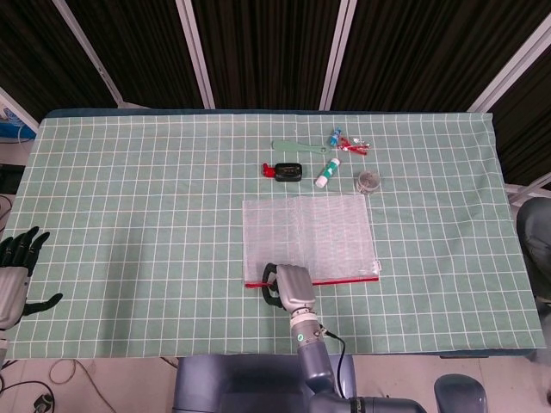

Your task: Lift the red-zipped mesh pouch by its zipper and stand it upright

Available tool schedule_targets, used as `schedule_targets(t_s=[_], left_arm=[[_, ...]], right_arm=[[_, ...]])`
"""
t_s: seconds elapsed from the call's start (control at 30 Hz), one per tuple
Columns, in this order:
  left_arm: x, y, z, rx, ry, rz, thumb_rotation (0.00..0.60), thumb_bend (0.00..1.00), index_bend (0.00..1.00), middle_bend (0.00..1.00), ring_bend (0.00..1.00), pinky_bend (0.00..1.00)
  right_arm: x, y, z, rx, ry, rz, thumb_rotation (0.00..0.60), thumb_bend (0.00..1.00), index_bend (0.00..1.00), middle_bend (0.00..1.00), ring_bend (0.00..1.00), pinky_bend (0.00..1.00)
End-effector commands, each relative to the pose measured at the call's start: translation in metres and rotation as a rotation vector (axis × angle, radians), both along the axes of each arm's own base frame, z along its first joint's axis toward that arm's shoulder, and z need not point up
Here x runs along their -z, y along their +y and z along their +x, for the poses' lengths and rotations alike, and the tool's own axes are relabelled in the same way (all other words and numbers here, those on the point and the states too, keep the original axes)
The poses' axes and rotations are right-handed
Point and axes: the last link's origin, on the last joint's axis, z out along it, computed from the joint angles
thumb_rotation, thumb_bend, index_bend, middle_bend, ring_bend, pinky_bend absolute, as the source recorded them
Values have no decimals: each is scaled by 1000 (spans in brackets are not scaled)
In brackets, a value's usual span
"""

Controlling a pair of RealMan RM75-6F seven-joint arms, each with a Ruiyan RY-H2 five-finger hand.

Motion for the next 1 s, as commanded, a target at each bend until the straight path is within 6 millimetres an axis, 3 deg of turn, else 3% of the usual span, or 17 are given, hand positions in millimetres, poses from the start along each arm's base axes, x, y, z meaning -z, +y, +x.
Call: schedule_targets(t_s=[0.03,0.27,0.43,0.77,1.0], left_arm=[[0,0,0,1,2,3,600,8,0,0,0,0],[2,2,1,10,18,2,600,8,0,0,0,0],[-1,16,20,54,3,2,600,32,0,0,0,0],[-7,81,114,268,-5,-57,600,113,8,0,0,0],[7,125,174,353,-25,-164,600,160,109,0,0,0]], right_arm=[[-25,-11,5,-29,7,-63,600,697,662,1000,1000,997],[-71,-30,16,-52,-4,-149,600,697,668,1000,1000,997],[-105,-40,33,-86,-29,-193,600,697,668,1000,1000,997],[-131,-42,53,-112,-69,-180,600,698,671,1000,1000,997],[-137,-41,62,-117,-94,-164,600,698,673,1000,1000,997]])
